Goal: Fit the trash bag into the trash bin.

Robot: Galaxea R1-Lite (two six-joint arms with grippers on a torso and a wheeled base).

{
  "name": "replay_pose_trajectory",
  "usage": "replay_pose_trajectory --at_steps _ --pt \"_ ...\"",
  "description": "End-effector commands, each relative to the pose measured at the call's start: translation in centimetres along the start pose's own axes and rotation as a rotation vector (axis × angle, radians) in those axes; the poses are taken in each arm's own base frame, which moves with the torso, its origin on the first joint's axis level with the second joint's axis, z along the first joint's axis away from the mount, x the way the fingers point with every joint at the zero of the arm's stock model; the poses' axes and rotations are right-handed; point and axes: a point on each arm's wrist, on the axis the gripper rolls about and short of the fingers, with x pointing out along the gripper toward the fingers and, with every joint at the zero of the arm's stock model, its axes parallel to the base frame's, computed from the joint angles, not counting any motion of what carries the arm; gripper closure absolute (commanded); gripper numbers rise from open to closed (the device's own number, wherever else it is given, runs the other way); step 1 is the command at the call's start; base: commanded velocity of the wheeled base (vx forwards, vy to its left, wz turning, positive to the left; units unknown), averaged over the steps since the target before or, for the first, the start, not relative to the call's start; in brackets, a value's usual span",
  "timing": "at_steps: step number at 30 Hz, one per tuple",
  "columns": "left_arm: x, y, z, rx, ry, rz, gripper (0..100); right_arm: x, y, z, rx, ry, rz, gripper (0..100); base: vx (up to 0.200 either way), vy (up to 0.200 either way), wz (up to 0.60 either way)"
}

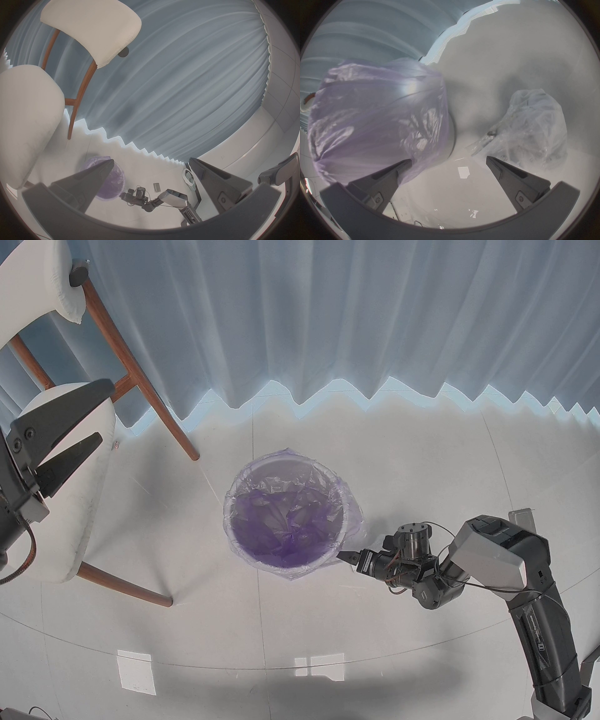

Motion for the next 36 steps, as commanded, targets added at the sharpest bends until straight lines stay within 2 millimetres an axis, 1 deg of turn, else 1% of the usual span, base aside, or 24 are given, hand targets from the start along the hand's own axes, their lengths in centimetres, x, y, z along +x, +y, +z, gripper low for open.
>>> replay_pose_trajectory --at_steps 1,2,4,7,10,12,14,15,16,18,21,22,23,24,26,27,28,29,30,36 --pt "0.0 0.0 -0.1 -0.001 0.003 0.001 0 1.5 -0.5 1.6 -0.014 -0.033 -0.105 0 0.000 0.000 0.00" --pt "0.0 0.0 -0.1 -0.001 0.003 0.001 0 1.6 -0.5 1.7 -0.013 -0.033 -0.110 0 0.000 0.000 0.00" --pt "0.0 0.0 -0.1 -0.001 0.003 0.001 0 2.2 -0.6 2.3 -0.013 -0.040 -0.192 0 0.000 0.000 0.00" --pt "0.0 0.0 0.0 0.000 0.000 0.003 0 2.9 -0.9 2.5 -0.027 -0.044 -0.229 0 0.000 0.000 0.00" --pt "0.0 0.1 -0.1 -0.001 0.001 0.004 0 3.0 -1.0 2.7 -0.061 -0.044 -0.253 0 0.000 0.000 0.00" --pt "0.0 0.1 -0.1 -0.001 0.001 0.004 0 2.8 -1.4 3.0 -0.077 -0.049 -0.266 0 0.000 0.000 0.00" --pt "0.0 0.1 -0.1 -0.001 0.001 0.004 0 2.7 -1.4 3.1 -0.079 -0.052 -0.265 0 0.000 0.000 0.00" --pt "0.0 0.1 -0.1 -0.001 0.001 0.004 0 1.9 -1.2 4.1 -0.073 -0.071 -0.265 0 0.000 0.000 0.00" --pt "0.0 0.1 -0.1 -0.001 0.001 0.004 0 1.1 -0.9 4.5 -0.063 -0.072 -0.269 0 0.000 0.000 0.00" --pt "0.0 0.1 -0.1 -0.001 0.001 0.004 0 -0.7 -0.1 4.6 -0.039 -0.050 -0.283 0 0.000 0.000 0.00" --pt "0.0 0.1 -0.1 -0.001 0.001 0.004 0 -3.6 1.3 3.9 -0.011 0.000 -0.260 0 0.000 0.000 0.00" --pt "0.0 0.1 -0.1 -0.001 0.001 0.004 0 -3.6 1.3 3.9 -0.011 0.000 -0.260 0 0.000 0.000 0.00" --pt "0.0 0.1 -0.1 -0.001 0.004 0.002 0 -4.9 1.8 2.8 -0.012 0.029 -0.221 0 0.000 0.000 0.00" --pt "0.0 0.1 -0.2 -0.002 0.008 0.001 0 -5.2 1.8 2.1 -0.021 0.035 -0.204 0 0.000 0.000 0.00" --pt "0.0 0.1 -0.2 -0.002 0.009 0.003 0 -5.2 1.8 2.0 -0.022 0.034 -0.202 0 0.000 0.000 0.00" --pt "0.0 0.1 -0.3 0.001 0.013 0.002 0 -4.6 2.2 0.0 -0.056 0.010 -0.148 0 0.000 0.000 0.00" --pt "0.0 0.2 -0.4 0.001 0.014 0.003 0 -4.4 2.1 -0.4 -0.063 0.006 -0.139 0 0.000 0.000 0.00" --pt "0.0 0.2 -0.4 0.002 0.013 0.005 0 -3.8 2.1 -1.3 -0.076 -0.002 -0.120 0 0.000 0.000 0.00" --pt "0.0 0.2 -0.4 0.002 0.014 0.003 0 -3.5 2.3 -1.8 -0.091 -0.014 -0.096 0 0.000 0.000 0.00" --pt "0.0 0.1 -0.3 0.001 0.013 0.002 0 -2.6 4.3 -3.3 -0.128 0.005 0.002 0 0.000 0.000 0.00"
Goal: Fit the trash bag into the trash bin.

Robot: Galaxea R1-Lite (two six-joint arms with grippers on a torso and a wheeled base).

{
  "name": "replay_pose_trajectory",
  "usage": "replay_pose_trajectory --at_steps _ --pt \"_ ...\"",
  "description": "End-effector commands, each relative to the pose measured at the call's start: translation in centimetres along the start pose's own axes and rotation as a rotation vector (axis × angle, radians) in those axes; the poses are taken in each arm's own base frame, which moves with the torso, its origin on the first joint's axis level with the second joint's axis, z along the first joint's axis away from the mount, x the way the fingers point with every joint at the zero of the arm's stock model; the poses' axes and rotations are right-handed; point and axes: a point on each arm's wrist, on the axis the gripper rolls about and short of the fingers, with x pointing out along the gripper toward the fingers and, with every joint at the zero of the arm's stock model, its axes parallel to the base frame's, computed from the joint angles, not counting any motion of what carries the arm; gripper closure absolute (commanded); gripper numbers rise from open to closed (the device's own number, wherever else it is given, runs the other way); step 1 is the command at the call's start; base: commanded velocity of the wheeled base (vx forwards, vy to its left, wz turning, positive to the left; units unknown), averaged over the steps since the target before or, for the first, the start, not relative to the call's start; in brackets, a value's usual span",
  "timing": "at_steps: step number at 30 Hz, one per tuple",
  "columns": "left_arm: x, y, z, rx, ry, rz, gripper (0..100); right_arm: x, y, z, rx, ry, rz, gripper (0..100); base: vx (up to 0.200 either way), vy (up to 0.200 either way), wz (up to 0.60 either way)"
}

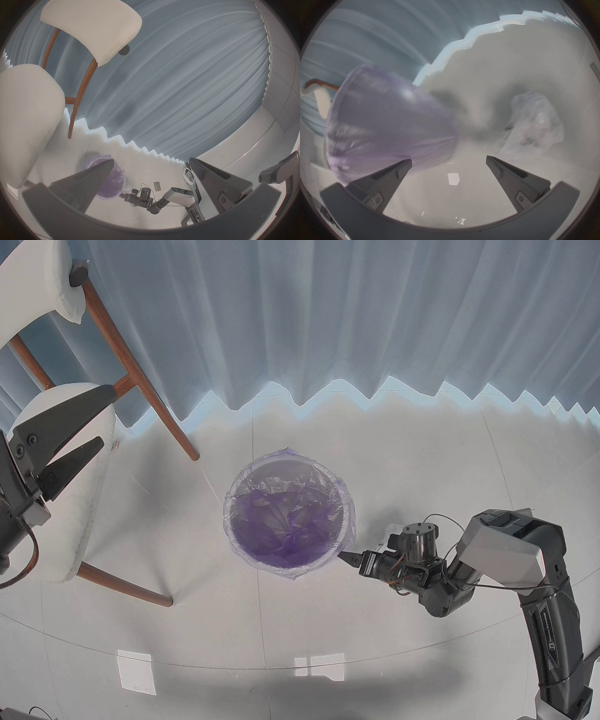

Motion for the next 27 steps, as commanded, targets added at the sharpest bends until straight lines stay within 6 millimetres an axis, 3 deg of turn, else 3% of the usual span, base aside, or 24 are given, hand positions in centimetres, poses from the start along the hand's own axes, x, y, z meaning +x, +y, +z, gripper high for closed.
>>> replay_pose_trajectory --at_steps 1,12,22,27 --pt "0.0 0.0 -0.1 -0.001 0.005 0.000 0 0.3 2.2 -2.8 -0.026 0.073 0.076 0 0.000 0.000 0.00" --pt "0.0 0.0 -0.1 0.000 0.003 0.001 0 1.3 4.2 -3.9 -0.053 0.084 0.129 0 0.000 0.000 0.00" --pt "0.1 0.1 -0.1 0.000 0.005 0.004 0 -0.8 4.2 -4.9 -0.069 0.064 0.227 0 0.000 0.000 0.00" --pt "0.0 0.1 0.0 0.000 -0.001 0.004 0 -0.5 4.4 -5.8 -0.080 0.038 0.262 0 0.000 0.000 0.00"
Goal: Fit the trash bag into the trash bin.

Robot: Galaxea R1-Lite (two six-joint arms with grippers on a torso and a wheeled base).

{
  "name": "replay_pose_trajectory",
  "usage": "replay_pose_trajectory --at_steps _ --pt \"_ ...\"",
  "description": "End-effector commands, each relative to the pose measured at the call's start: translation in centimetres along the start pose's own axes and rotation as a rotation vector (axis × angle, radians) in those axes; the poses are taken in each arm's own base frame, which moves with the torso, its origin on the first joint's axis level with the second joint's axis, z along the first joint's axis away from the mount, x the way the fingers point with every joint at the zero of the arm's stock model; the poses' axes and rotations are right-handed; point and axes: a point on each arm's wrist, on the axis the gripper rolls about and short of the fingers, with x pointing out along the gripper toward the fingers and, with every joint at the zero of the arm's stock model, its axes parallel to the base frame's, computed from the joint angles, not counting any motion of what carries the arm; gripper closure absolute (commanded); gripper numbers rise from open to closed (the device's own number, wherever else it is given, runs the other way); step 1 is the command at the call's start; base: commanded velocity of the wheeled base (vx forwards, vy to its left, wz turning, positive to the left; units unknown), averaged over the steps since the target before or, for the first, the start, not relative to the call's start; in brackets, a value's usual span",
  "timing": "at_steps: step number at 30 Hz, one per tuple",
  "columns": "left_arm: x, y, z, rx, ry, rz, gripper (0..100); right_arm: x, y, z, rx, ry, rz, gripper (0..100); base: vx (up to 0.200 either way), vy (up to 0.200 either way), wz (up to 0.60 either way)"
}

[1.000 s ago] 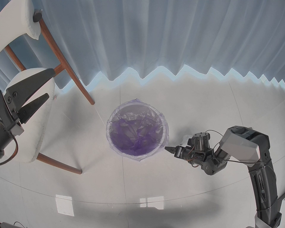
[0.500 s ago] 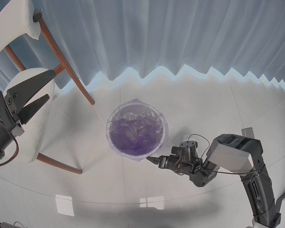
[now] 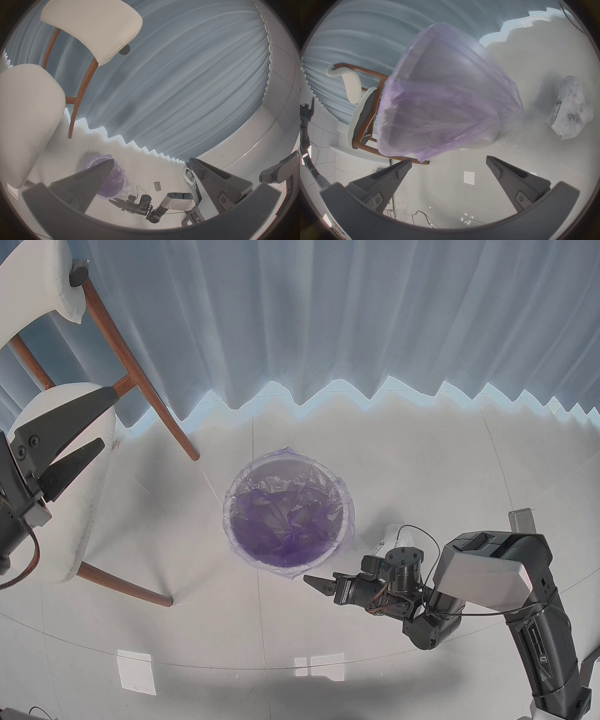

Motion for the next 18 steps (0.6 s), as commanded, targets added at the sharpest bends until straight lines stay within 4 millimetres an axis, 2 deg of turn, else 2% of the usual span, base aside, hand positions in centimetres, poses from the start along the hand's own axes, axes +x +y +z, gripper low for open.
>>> replay_pose_trajectory --at_steps 1,8,18 --pt "0.0 0.0 0.0 0.000 -0.002 0.002 0 0.2 -0.1 -1.2 -0.001 0.010 0.012 0 0.000 0.000 0.00" --pt "0.0 0.0 0.0 0.000 -0.002 0.002 0 1.3 -0.3 -1.5 -0.008 -0.003 0.032 0 0.000 0.000 0.00" --pt "0.0 0.1 0.0 0.000 0.001 0.004 0 2.8 -0.3 -0.5 -0.009 -0.052 0.059 0 0.000 0.000 0.00"
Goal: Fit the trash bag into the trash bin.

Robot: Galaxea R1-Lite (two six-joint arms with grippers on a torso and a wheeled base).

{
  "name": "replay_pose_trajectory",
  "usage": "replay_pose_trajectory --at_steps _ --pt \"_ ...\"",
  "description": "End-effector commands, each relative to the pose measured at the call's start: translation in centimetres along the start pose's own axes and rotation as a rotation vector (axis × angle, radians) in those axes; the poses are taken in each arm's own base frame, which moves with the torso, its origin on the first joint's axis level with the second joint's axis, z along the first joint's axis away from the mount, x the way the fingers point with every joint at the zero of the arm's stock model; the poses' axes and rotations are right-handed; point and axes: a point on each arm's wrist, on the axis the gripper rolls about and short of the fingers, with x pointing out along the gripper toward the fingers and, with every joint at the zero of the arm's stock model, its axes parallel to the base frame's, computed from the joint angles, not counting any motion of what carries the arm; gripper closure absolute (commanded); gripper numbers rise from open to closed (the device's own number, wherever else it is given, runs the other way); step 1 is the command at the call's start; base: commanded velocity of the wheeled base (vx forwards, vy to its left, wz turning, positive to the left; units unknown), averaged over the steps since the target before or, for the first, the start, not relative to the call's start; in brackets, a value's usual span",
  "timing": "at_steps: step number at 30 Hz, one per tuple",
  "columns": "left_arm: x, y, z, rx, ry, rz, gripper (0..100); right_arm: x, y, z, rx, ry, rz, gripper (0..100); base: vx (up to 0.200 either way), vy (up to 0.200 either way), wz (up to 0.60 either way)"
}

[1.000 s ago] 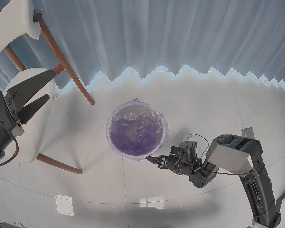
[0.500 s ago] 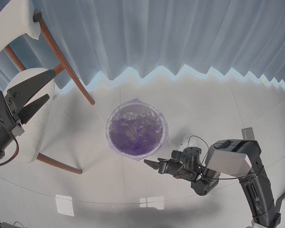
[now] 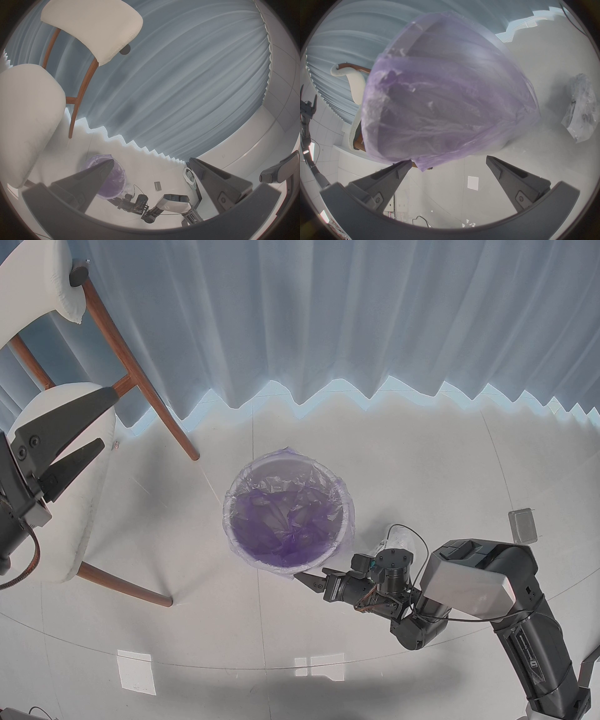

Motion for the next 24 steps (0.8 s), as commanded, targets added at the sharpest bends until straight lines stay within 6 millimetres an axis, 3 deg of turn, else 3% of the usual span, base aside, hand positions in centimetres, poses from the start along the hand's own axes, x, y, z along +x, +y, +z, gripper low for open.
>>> replay_pose_trajectory --at_steps 1,11,18,24 --pt "0.0 0.0 0.0 0.000 0.001 0.002 0 0.4 -0.3 -0.2 0.008 -0.002 0.002 0 0.000 0.000 0.00" --pt "0.3 0.2 -0.2 -0.001 0.009 0.009 0 1.6 -1.0 0.4 0.078 -0.004 -0.013 0 0.000 0.000 0.00" --pt "0.3 0.2 -0.1 0.000 0.006 0.013 0 3.5 -1.6 2.5 0.220 0.009 -0.110 0 0.000 0.000 0.00" --pt "0.3 0.2 -0.1 0.000 0.006 0.013 0 4.2 -2.4 3.0 0.261 0.028 -0.167 0 0.000 0.000 0.00"
